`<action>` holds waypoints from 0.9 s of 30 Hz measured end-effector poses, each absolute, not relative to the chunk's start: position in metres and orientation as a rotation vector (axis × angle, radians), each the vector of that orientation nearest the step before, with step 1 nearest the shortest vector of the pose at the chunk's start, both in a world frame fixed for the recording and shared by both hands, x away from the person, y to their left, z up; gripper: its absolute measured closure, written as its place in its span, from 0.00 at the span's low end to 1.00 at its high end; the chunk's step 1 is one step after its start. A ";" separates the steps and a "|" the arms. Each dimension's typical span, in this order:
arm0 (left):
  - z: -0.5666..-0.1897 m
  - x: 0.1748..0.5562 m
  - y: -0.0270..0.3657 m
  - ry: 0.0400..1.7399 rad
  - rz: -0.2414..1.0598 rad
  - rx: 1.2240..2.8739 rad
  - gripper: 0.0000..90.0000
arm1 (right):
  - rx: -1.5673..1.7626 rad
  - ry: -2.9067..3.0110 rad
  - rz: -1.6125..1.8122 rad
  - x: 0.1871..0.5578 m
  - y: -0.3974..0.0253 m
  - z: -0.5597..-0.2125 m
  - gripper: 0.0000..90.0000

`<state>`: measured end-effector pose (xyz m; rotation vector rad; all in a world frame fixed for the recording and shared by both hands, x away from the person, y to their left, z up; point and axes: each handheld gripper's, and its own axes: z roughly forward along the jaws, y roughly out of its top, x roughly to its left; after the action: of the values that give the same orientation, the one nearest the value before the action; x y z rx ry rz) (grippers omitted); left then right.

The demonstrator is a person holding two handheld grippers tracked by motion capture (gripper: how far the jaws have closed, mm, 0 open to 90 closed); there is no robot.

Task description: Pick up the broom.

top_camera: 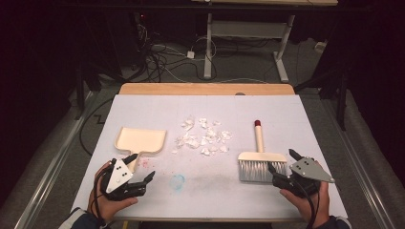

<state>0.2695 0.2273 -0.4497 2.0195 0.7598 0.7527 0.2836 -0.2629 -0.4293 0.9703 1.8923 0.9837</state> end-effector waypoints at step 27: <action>-0.463 0.282 0.209 0.741 0.689 2.139 0.23 | 1.308 2.073 0.804 0.395 -0.237 -0.409 0.25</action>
<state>0.2816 0.2089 -0.4632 2.1391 0.7409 0.6895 0.3951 -0.2370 -0.4092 1.3084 2.0731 0.8035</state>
